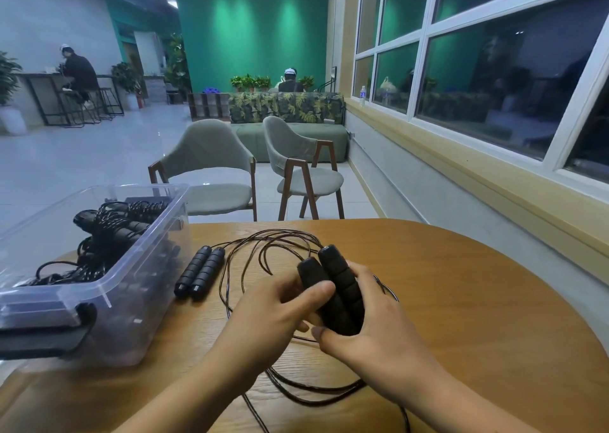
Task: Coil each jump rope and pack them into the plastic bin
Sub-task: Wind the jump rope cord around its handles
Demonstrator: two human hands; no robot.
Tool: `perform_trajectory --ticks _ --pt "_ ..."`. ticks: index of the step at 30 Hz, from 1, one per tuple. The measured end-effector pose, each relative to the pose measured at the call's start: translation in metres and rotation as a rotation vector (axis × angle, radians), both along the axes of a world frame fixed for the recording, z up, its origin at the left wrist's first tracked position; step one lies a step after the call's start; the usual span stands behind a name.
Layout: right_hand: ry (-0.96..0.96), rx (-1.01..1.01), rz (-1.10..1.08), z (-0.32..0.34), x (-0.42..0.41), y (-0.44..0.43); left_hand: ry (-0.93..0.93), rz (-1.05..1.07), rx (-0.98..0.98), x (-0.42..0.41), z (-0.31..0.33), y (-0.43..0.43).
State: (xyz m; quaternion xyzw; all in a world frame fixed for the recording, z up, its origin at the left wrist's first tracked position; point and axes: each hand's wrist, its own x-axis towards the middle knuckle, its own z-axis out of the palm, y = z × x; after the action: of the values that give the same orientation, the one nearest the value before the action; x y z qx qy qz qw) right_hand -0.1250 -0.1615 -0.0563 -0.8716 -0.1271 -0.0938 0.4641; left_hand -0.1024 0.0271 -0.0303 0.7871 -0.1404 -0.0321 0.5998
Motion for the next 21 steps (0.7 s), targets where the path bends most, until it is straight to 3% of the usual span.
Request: perform_trajectory --ticks 7,21 --pt "-0.048 0.008 -0.007 -0.0074 0.0002 0.0036 0.071 -0.026 -0.115 -0.0005 0.0017 0.0019" --pt "-0.082 -0.112 -0.021 -0.0079 0.0022 -0.0005 0.079 -0.064 0.023 -0.0023 0.0012 0.0011"
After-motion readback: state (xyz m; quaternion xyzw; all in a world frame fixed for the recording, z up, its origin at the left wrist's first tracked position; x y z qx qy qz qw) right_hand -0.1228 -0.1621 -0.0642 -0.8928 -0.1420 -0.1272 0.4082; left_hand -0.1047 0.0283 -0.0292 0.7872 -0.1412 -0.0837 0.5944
